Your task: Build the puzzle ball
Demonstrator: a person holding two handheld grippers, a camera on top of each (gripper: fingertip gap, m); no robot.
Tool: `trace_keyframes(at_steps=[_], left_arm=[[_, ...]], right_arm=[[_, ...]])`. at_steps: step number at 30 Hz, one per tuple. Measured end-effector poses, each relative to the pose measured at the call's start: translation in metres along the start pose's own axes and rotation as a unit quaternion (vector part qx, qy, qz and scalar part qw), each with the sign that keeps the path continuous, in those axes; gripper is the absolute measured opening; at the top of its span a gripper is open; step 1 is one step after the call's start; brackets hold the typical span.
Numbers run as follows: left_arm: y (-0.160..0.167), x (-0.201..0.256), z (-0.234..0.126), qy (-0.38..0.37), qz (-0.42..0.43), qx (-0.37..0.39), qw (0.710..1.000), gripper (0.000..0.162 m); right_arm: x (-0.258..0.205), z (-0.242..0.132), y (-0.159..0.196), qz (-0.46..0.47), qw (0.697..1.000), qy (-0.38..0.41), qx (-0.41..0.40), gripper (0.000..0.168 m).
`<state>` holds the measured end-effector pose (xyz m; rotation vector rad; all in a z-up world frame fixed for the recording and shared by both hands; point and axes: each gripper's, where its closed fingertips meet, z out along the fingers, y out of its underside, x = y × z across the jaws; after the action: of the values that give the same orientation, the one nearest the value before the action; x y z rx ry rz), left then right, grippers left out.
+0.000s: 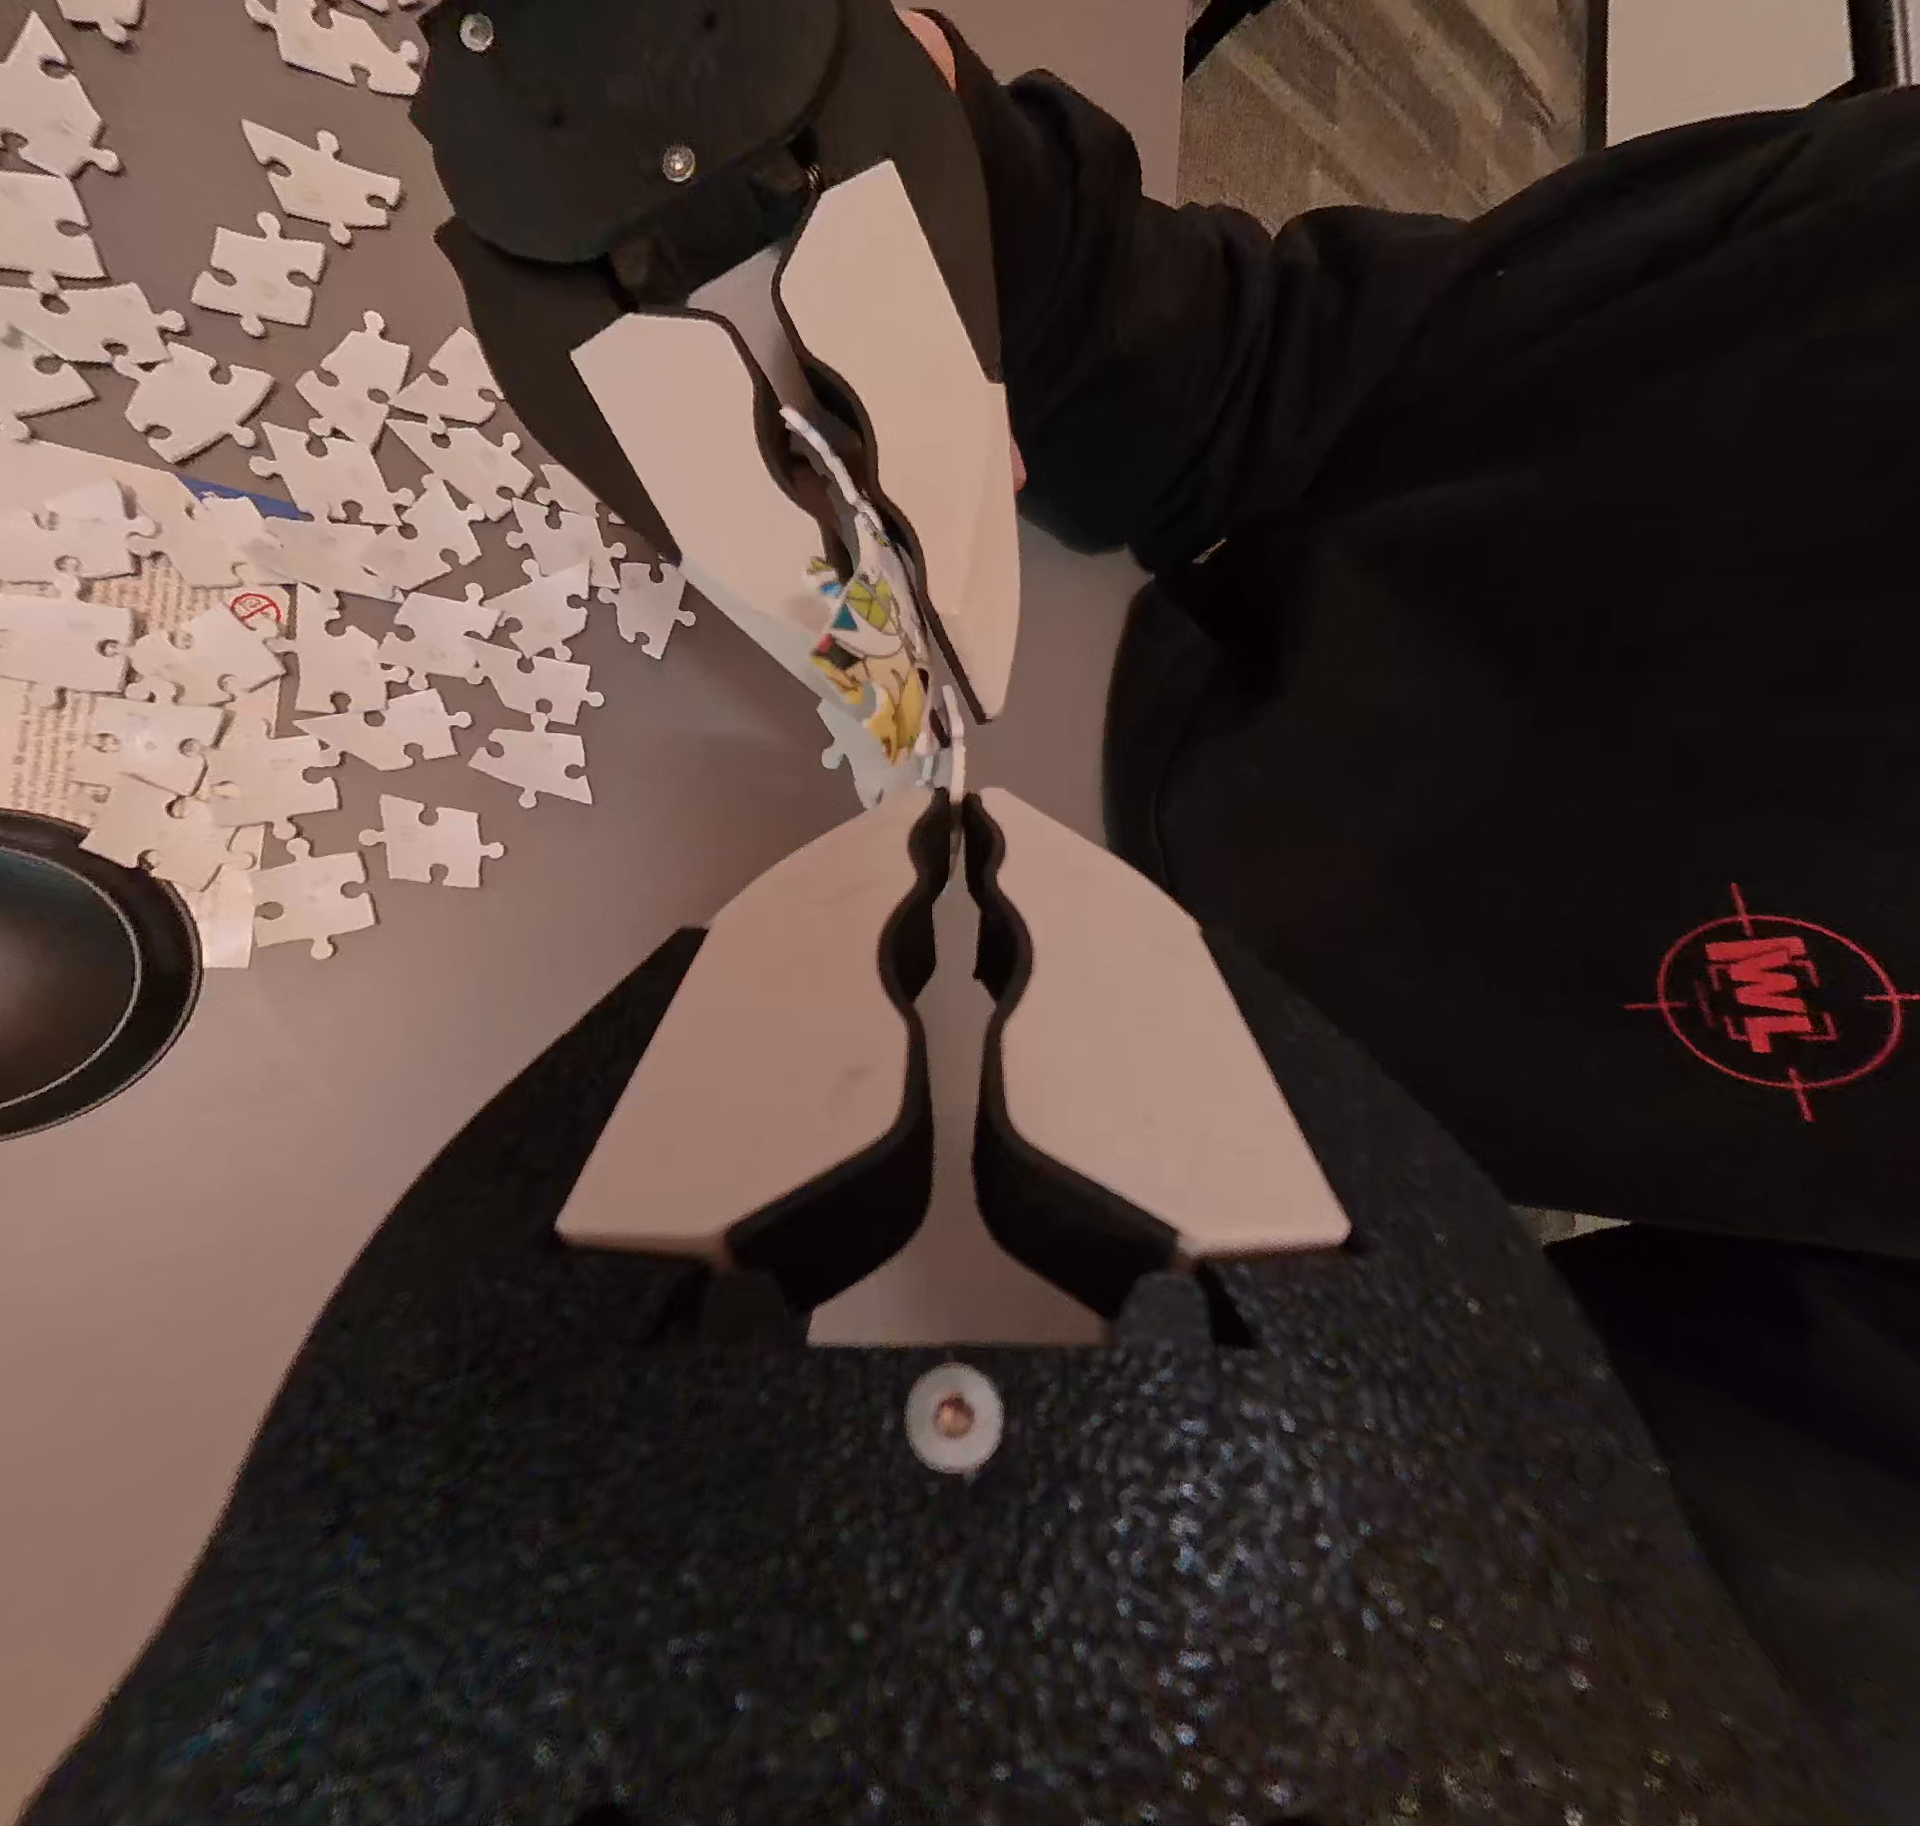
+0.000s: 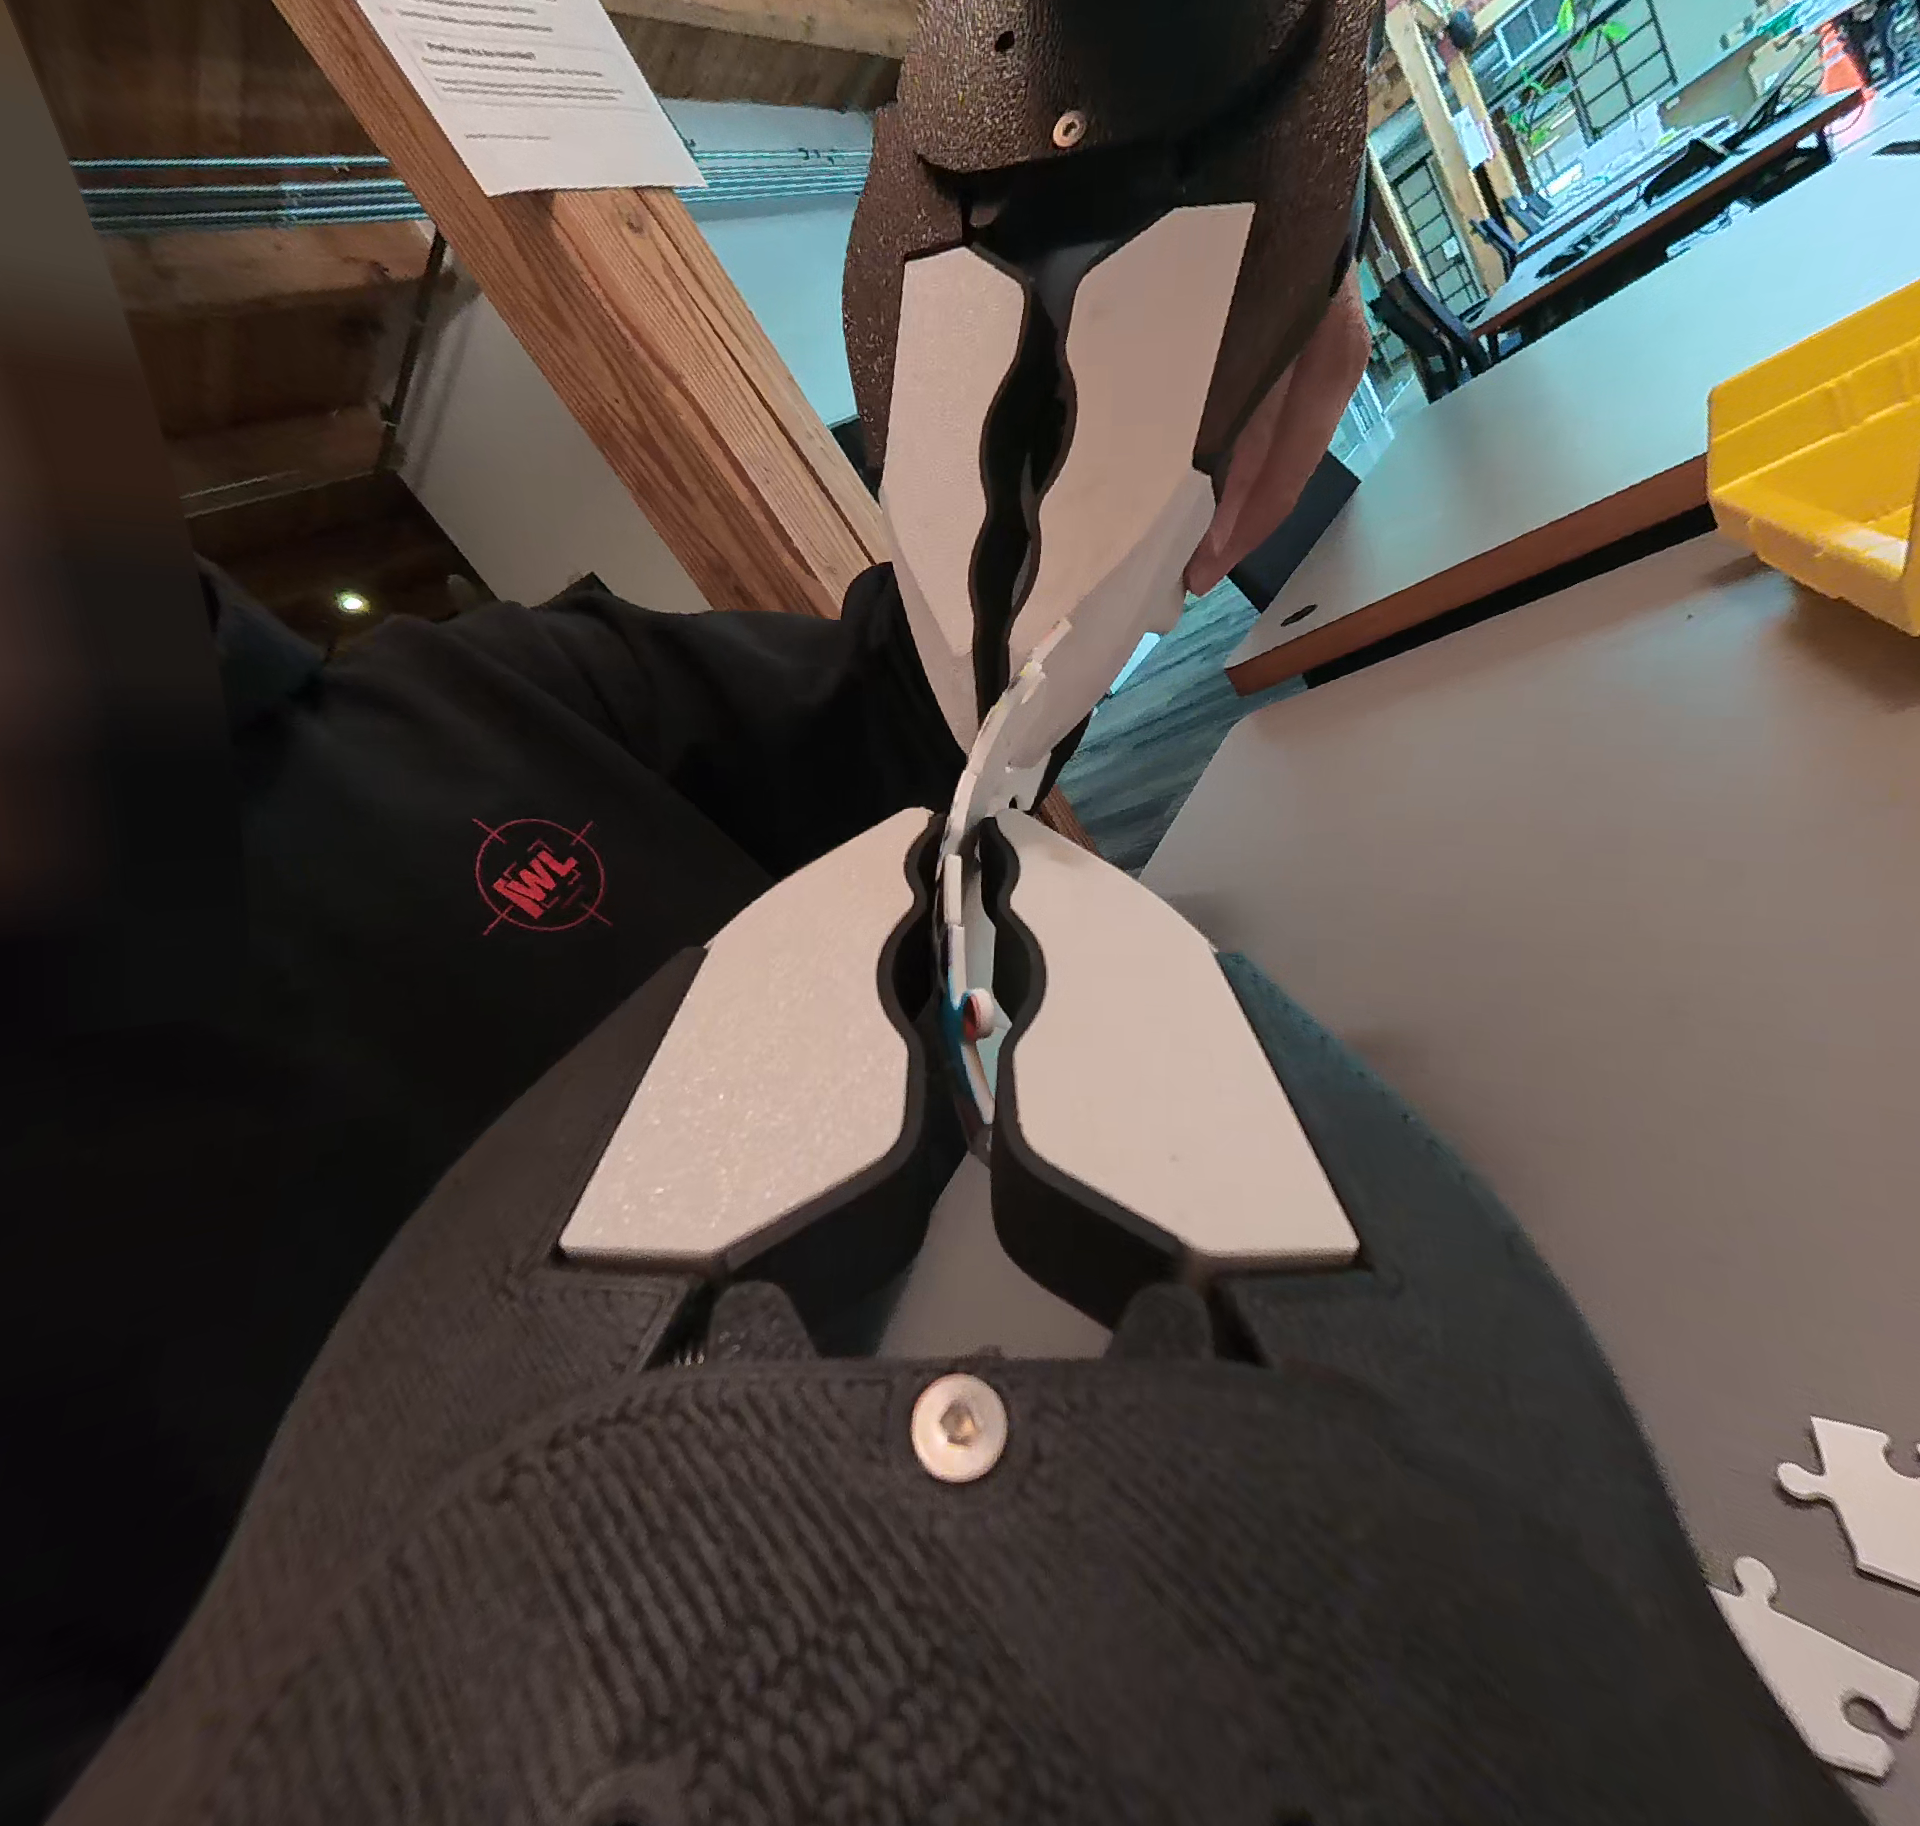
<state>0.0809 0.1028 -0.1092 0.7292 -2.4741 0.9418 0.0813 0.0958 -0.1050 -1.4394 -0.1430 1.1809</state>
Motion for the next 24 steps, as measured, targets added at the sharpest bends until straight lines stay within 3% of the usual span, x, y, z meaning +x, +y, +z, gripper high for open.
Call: trace_keyframes(at_steps=[24], left_arm=[[-0.0054, -0.0025, 0.0027, 0.005, -0.013, 0.014, 1.000, 0.002]], right_arm=[[0.0009, -0.0028, 0.0039, -0.094, 0.995, 0.029, -0.025, 0.007]])
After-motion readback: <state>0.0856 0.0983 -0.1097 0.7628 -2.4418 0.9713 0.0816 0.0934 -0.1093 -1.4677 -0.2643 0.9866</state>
